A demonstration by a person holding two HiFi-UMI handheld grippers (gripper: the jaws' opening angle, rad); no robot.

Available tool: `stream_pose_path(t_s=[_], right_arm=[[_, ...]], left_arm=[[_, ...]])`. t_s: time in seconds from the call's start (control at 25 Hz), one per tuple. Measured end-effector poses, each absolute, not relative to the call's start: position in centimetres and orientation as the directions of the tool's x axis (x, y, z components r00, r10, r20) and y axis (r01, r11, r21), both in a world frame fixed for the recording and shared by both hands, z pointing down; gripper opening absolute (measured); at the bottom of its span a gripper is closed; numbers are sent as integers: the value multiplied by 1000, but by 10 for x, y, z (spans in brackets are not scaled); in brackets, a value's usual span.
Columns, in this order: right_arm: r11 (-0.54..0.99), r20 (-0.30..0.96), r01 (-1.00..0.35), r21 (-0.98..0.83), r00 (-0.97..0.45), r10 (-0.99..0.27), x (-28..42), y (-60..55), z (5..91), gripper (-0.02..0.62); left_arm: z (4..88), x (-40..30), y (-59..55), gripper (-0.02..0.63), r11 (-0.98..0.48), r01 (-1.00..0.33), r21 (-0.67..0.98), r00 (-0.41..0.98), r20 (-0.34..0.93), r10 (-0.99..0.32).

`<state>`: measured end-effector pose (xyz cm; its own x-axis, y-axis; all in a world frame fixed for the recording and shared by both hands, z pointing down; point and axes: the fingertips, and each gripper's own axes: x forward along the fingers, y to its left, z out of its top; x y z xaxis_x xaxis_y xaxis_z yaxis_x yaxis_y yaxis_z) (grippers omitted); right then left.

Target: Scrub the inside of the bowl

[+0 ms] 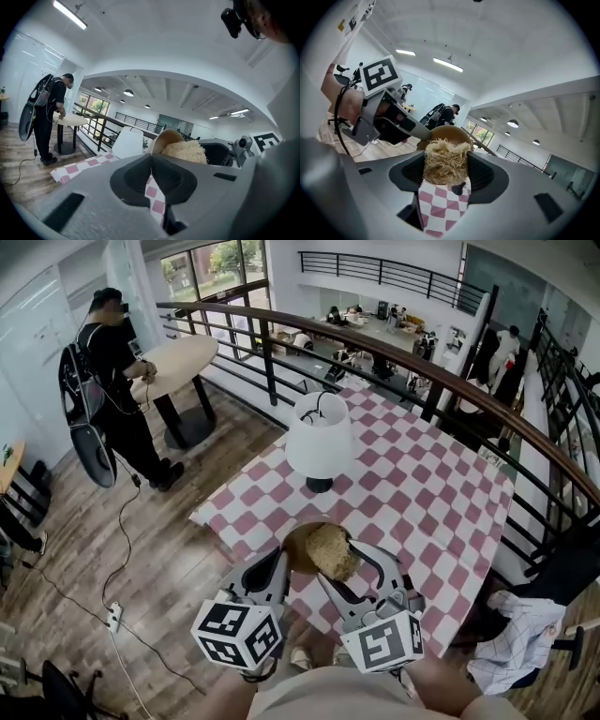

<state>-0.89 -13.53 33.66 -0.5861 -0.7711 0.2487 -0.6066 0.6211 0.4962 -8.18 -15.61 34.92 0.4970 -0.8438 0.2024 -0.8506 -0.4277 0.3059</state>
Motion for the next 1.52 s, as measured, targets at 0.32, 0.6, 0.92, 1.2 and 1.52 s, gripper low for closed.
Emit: stream_pose_path(t_s=[0.32,0.6,0.92,1.2,1.52], right_arm=[[556,98,-618,556,-615,-782,-22,-132,312,249],[664,44,-582,469,-735,-676,-17,-111,282,249],[755,-62,-643,132,-765,-641,21,-116,240,249],[786,27,-600,149,-792,-609,-1,-148,233,249],[836,181,-543,79,-817,-547,-22,-158,253,249]], left_arm=[[338,-61,-152,18,-470,-835,287,529,176,-830],[330,-73,-158,17,-458,-842,285,511,149,-847],[328,-84,-163,17,-452,-881,137,470,159,-868],[322,-57,-157,17,-513,-855,-72,497,170,-851],[311,-41,-151,17,-536,-819,-204,516,143,-844]])
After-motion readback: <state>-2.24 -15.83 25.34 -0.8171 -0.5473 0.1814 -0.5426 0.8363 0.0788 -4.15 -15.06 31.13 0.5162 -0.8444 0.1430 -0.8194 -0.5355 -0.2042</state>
